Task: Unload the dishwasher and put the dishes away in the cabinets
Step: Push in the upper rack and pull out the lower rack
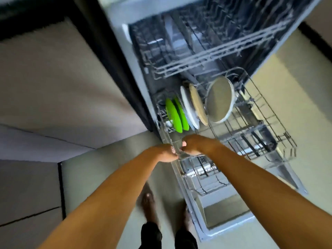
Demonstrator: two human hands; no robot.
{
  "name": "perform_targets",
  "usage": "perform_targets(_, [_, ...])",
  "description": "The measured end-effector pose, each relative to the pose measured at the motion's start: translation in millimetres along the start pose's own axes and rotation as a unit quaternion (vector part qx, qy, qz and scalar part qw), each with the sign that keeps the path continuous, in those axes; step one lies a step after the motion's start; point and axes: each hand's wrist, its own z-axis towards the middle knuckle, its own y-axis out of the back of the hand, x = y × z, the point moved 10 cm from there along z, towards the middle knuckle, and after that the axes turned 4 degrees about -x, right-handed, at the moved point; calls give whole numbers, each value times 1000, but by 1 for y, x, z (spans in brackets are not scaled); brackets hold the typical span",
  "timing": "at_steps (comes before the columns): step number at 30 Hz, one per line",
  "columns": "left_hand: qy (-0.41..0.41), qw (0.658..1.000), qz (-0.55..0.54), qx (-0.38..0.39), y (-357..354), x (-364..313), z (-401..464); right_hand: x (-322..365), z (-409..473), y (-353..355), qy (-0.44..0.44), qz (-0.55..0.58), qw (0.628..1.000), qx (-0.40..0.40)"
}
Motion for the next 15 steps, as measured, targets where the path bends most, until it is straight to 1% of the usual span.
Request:
perform_targets(4, [47,998,-26,-38,23,62,-43,88,3,12,53,-41,998,-4])
perform_targets(6, [81,994,-45,-66,29,111,-61,144,6,17,93,-23,995,-5])
perform_targets(8, [111,984,-80,-116,41,160,-86,202,8,23,130,7,991,-21])
perform_targets(11, [147,950,-123,-246,69,236,-140,288,11,27,172,32,983,-55])
perform_targets(12, [147,937,-118,-293,81,249,-156,304,12,33,183,48,979,-74])
perform_targets(14, [144,904,-56,-398,102,280,-204,350,8,45,215,89,965,-121])
perform_targets(15, [133,877,-9,-462,111,295,-237,378,3,50,229,119,955,-148])
